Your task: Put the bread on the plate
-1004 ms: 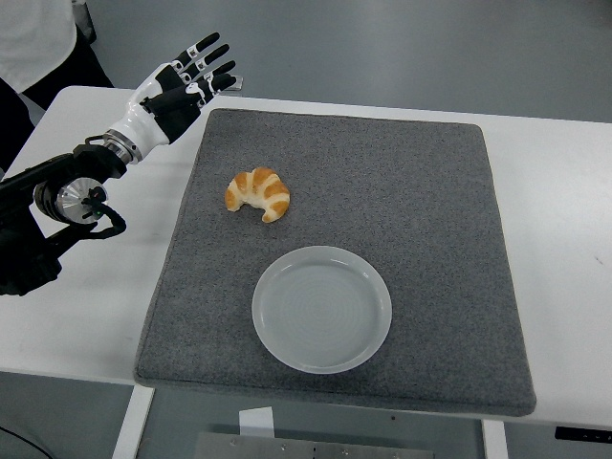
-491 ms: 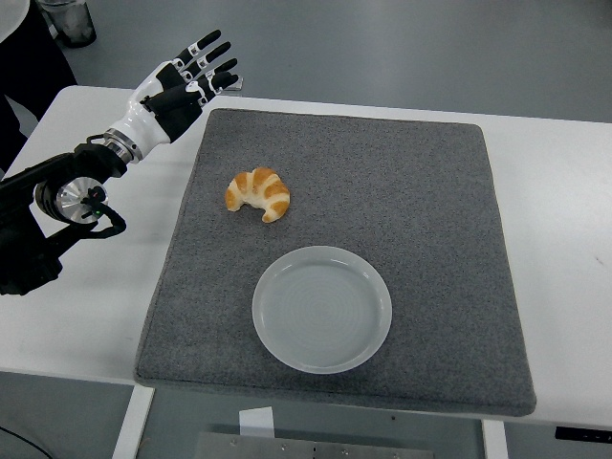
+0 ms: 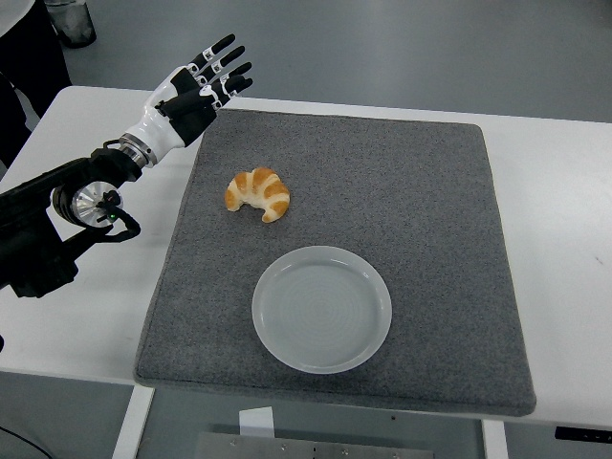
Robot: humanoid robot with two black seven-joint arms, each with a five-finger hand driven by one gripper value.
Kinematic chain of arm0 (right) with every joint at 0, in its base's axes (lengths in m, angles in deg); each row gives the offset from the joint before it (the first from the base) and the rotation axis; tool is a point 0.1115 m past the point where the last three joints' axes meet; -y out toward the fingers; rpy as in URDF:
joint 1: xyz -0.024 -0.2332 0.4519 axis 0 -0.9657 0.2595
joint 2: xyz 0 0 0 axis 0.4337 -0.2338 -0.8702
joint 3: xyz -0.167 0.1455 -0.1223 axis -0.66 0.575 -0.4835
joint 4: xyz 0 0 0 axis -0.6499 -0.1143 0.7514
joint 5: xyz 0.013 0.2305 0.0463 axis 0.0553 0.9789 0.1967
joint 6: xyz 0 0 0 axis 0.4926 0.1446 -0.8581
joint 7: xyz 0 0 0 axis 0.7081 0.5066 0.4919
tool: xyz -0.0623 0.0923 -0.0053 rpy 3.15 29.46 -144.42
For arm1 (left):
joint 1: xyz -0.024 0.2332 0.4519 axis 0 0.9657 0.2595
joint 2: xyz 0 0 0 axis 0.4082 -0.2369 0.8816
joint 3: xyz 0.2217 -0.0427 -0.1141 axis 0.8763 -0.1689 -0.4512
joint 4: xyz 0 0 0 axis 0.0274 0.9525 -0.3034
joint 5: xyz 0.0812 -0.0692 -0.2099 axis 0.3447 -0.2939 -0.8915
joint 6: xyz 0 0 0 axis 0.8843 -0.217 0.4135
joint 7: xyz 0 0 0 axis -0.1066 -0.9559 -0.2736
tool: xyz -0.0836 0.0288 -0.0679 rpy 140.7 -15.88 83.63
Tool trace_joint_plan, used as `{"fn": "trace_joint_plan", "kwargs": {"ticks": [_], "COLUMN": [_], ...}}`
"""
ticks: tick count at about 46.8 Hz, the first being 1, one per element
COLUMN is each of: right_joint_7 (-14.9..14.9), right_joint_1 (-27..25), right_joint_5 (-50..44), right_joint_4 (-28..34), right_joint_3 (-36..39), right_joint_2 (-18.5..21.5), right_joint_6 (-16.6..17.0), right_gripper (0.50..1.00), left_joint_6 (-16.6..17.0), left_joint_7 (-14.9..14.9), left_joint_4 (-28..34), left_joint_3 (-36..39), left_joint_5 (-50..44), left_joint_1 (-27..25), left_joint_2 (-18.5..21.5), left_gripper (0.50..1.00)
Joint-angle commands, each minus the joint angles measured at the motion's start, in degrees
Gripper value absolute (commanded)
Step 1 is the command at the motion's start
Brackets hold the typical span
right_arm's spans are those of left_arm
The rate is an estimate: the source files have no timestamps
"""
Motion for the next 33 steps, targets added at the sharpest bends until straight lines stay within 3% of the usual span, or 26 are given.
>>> {"fn": "trace_joint_plan", "kwargs": {"ticks": [1, 33], "right_joint_7": [0.0, 0.0], "right_joint_1": [0.0, 0.0], "right_joint_5": [0.0, 0.0], "right_joint_4": [0.0, 0.0], "right_joint_3": [0.0, 0.0], "right_joint_2": [0.0, 0.0], "right_joint_6": [0.0, -0.1], "right_gripper": [0.952, 0.952], "left_joint_6": [0.5, 0.7], "left_joint_7": [0.0, -0.4], "left_joint_4": [0.0, 0.7], "left_joint_3": [0.0, 0.0], "left_joint_5": [0.0, -0.7], "left_joint_1": [-0.2, -1.8], "left_joint_2": [0.0, 0.8], "left_gripper": [0.994, 0.994]}}
